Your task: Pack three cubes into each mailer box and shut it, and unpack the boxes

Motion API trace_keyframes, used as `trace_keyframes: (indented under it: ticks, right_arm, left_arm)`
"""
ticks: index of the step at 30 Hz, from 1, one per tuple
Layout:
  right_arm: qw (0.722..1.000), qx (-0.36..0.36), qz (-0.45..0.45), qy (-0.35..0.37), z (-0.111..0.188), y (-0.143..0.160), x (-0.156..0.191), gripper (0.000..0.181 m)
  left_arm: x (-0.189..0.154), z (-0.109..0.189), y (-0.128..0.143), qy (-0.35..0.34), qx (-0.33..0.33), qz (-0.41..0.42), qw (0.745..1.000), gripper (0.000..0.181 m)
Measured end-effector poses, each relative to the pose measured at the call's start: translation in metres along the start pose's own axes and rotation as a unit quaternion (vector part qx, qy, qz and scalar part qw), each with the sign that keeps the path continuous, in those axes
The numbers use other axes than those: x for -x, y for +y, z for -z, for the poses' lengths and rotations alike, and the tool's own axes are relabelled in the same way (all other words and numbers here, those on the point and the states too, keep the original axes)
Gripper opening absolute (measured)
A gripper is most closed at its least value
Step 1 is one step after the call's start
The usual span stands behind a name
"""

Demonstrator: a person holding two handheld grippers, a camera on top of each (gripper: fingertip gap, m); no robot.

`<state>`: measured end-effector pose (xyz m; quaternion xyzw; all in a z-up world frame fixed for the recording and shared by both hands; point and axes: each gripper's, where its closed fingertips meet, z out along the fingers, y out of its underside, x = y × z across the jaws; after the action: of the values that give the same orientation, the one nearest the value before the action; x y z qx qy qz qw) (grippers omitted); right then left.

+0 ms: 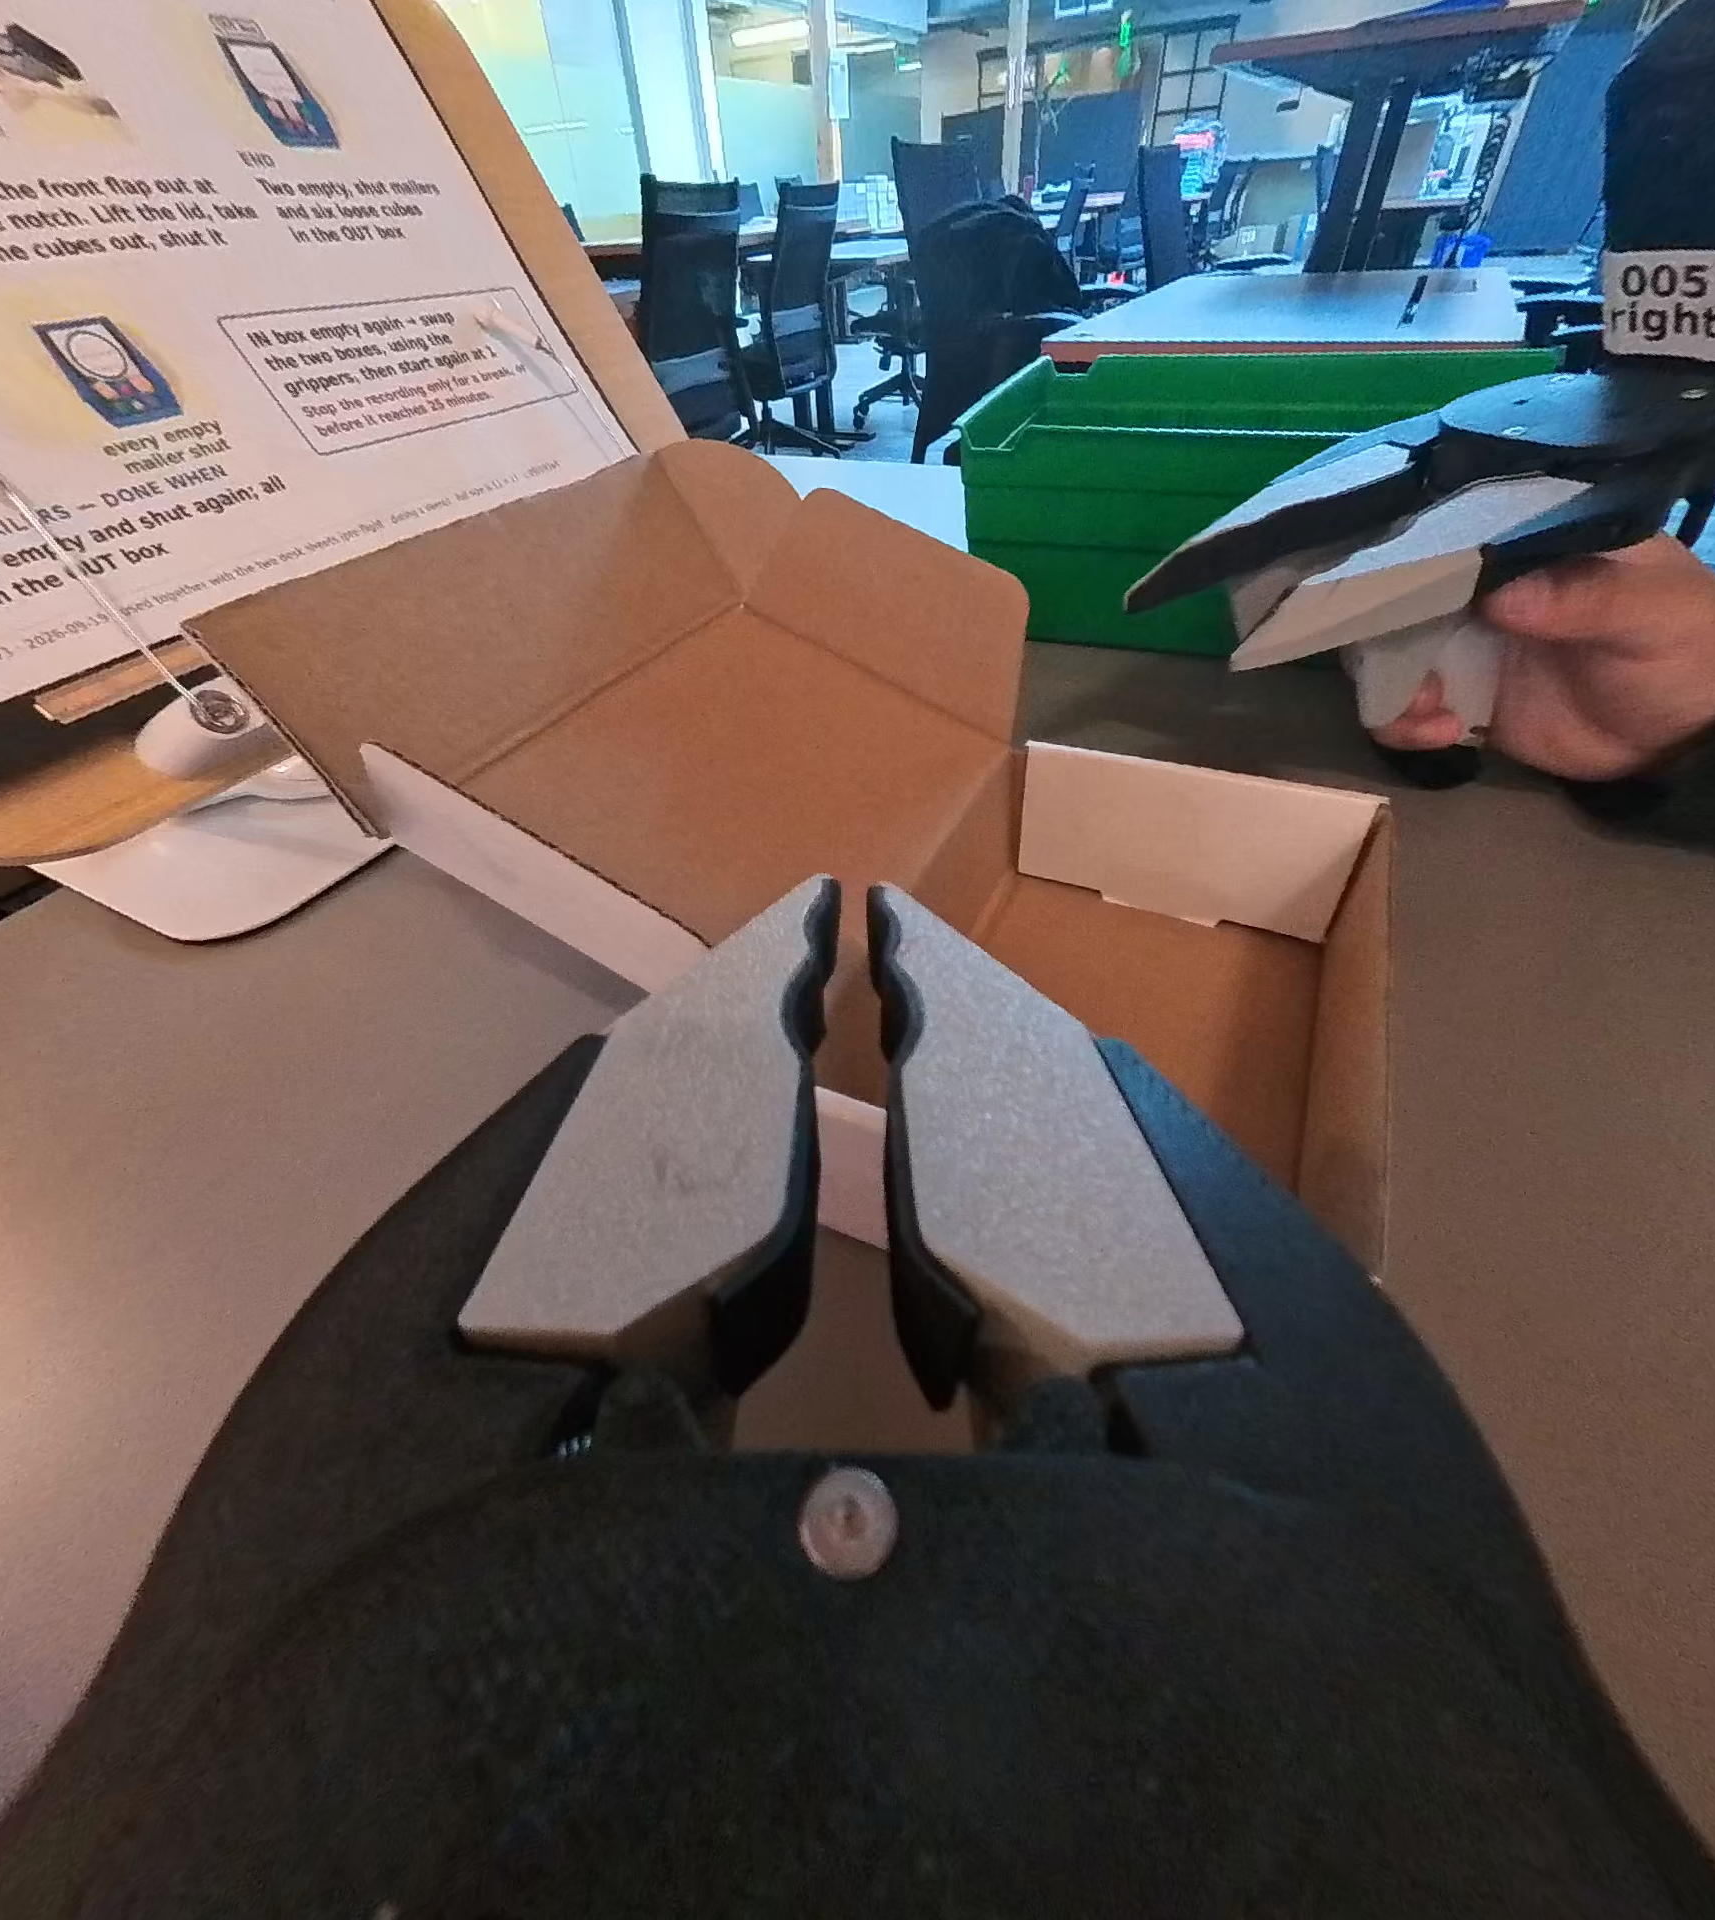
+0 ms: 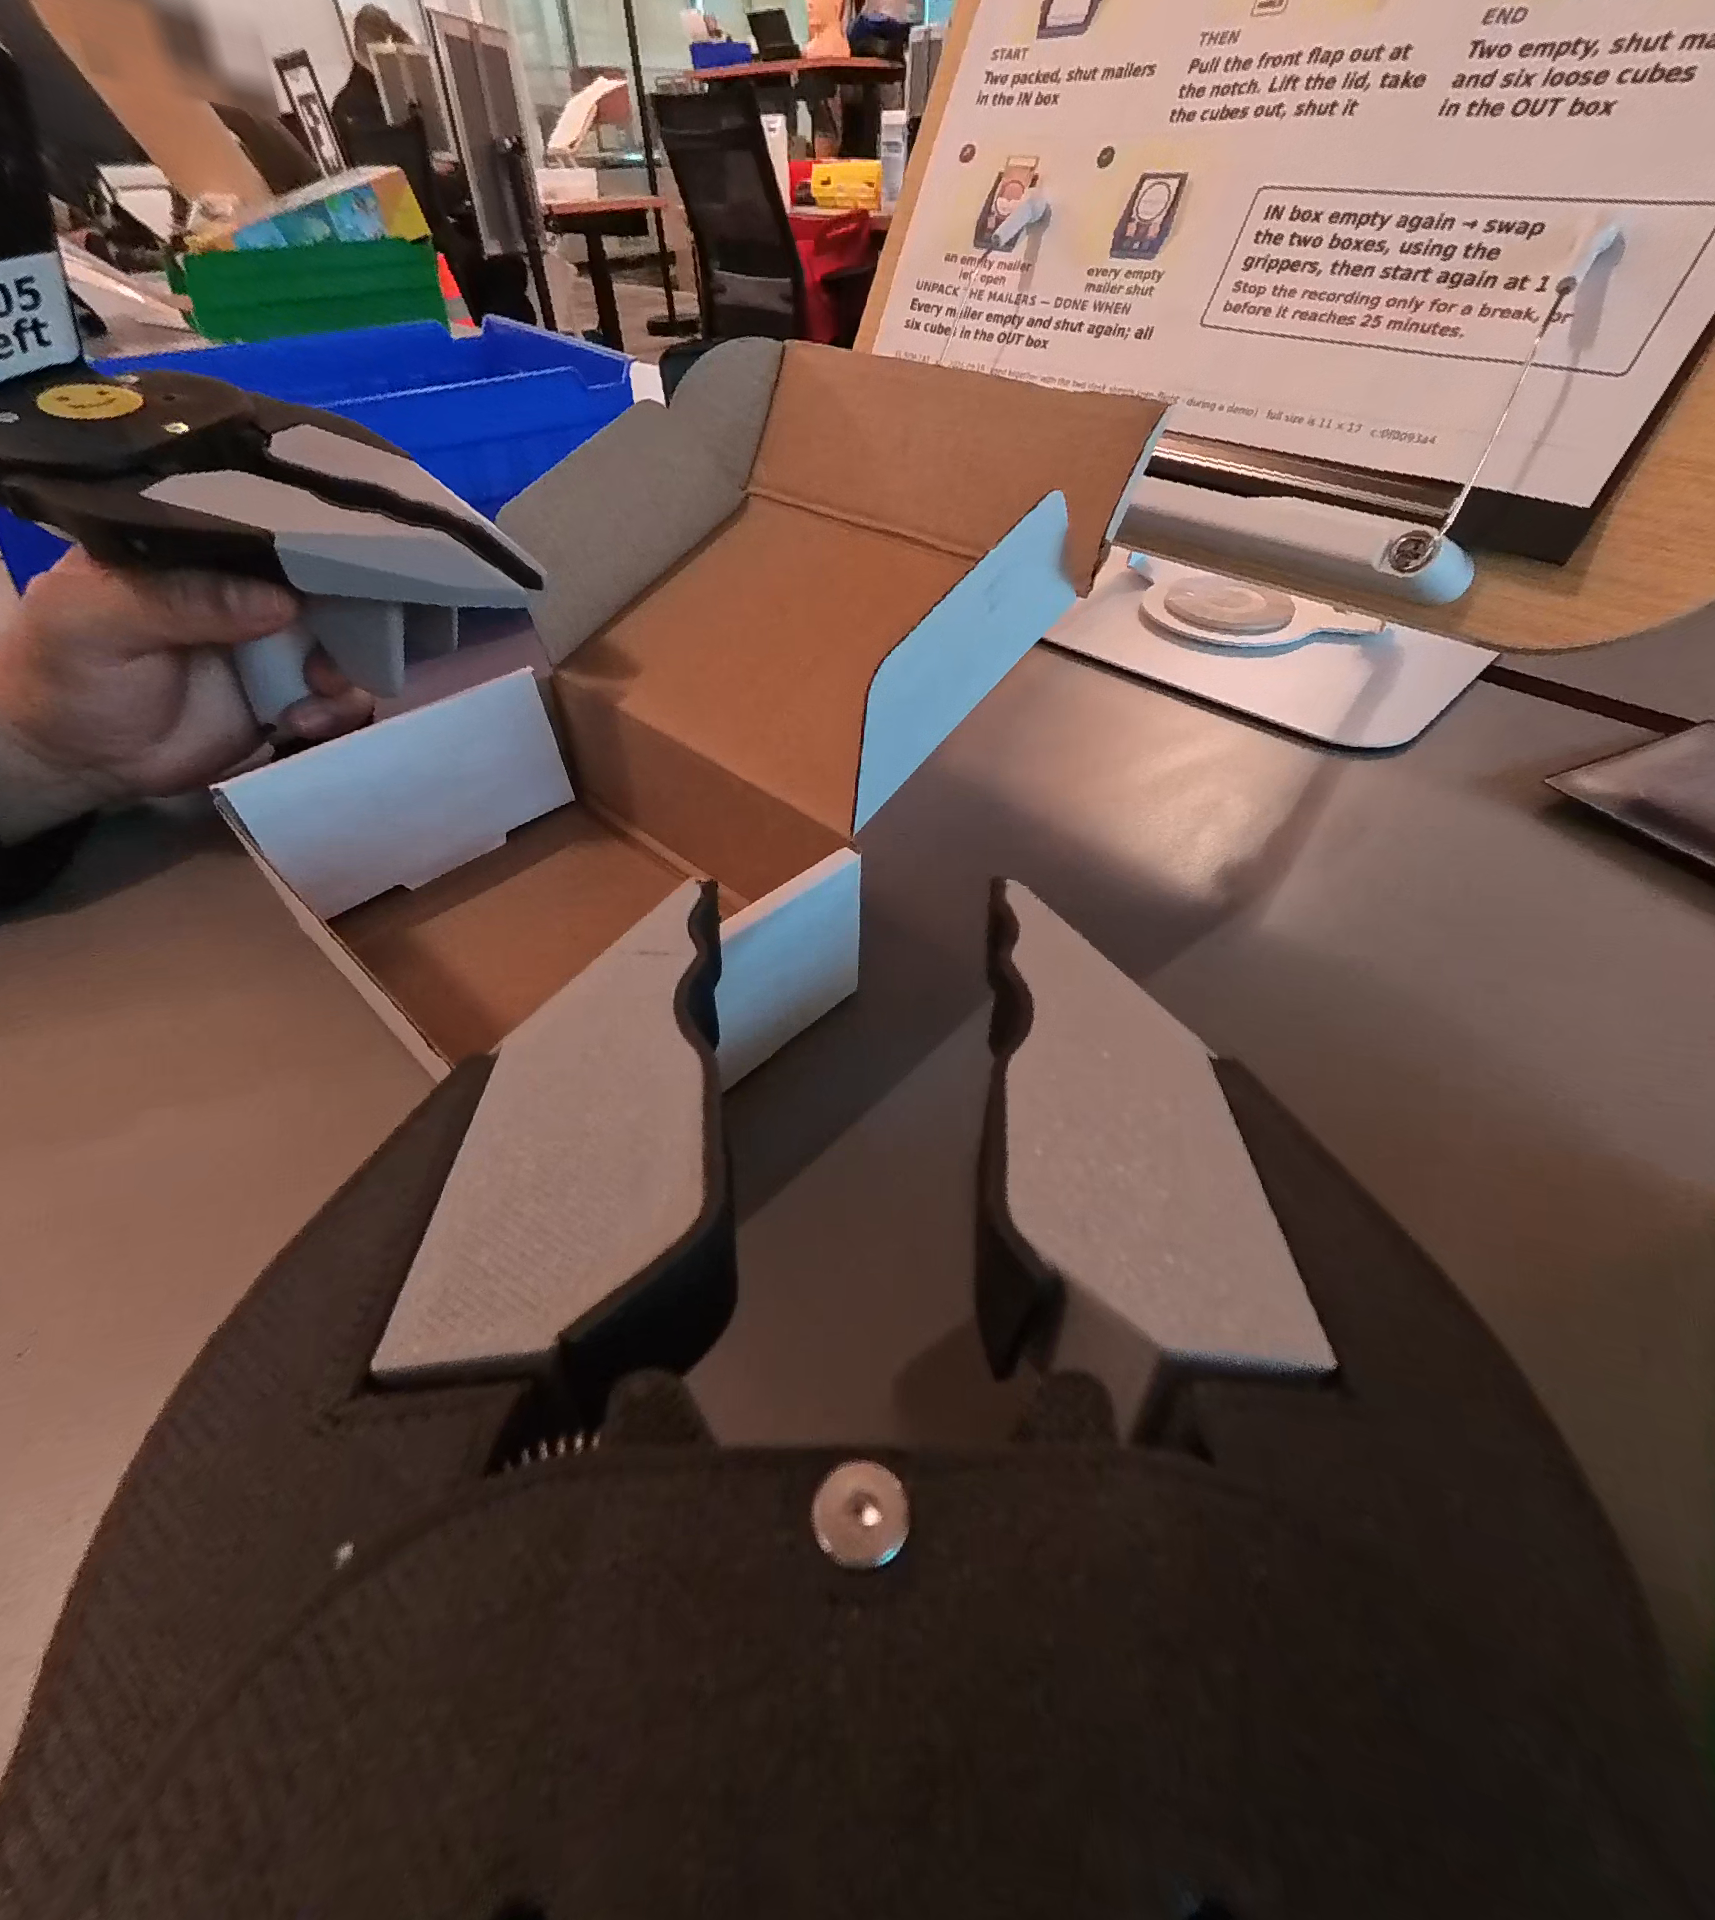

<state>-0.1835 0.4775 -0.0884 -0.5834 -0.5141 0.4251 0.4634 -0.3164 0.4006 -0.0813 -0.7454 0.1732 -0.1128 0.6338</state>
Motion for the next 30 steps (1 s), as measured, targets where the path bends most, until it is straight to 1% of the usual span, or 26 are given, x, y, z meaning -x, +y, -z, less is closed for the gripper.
trace_keyframes:
  ticks: [19, 23, 26, 28, 30]
  right_arm:
    - [1.0, 0.005, -0.021, 0.01, -0.002, 0.002, -0.006, 0.072]
    - [1.0, 0.009, -0.027, 0.007, -0.003, 0.004, -0.006, 0.077]
    - [1.0, 0.014, -0.023, 0.013, -0.004, 0.005, -0.007, 0.085]
    - [1.0, 0.018, -0.018, 0.016, -0.004, 0.006, -0.007, 0.089]
    - [1.0, 0.017, -0.018, 0.018, -0.004, 0.005, -0.007, 0.09]
  left_arm:
    - [0.002, -0.001, 0.004, -0.011, 0.008, -0.001, 1.0, 0.004]
    - [0.003, -0.001, 0.002, -0.013, 0.005, -0.003, 1.0, 0.005]
    - [0.004, 0.002, -0.003, -0.024, -0.004, -0.016, 1.0, 0.005]
    - [0.005, 0.005, -0.006, -0.039, -0.008, -0.023, 0.999, 0.008]
    - [0.006, 0.01, -0.011, -0.056, -0.026, -0.013, 0.998, 0.014]
